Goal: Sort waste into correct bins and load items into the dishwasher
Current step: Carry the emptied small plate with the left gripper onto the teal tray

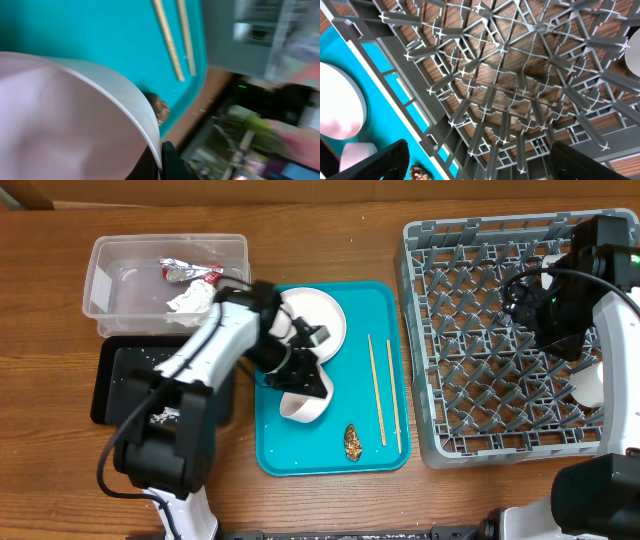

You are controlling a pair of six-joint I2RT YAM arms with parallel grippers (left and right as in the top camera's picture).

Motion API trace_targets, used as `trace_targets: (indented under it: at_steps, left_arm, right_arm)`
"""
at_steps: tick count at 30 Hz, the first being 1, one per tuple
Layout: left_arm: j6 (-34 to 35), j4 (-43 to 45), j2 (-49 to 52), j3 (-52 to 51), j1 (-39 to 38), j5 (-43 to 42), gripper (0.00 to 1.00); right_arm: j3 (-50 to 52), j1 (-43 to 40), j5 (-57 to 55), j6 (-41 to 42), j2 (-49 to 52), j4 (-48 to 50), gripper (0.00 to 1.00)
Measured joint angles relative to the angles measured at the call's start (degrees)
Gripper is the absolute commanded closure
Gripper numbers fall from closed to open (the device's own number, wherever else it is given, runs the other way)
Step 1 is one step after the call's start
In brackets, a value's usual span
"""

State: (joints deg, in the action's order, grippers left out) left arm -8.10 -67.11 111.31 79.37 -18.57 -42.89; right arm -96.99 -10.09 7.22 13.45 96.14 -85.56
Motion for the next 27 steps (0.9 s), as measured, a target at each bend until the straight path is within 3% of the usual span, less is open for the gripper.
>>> trace_targets:
  at_steps: [7,14,22,27]
  left_arm:
    - [10.9,5.5,-0.4,1.4,-10.8,16.5,0.96]
    - [14.8,7.3,-0.4,1.4,-15.5,22.1,0.76]
    - [15.5,5.8,-1.4,1.8,-11.3,23.3,0.68]
    - [17.2,5.6,-10.7,2.8,-5.4,26.4,0.65]
  right_arm:
    - [0.0,0.0,0.0,0.0,0.0,0.0,0.08]
    - [0.0,0.0,0.0,0.0,0.0,0.0,0.08]
    - [0.0,0.0,0.1,-0.2,0.0,-0.2,0.03]
    - [0.0,0.8,5.0,-3.7,0.0,-0.4,0.03]
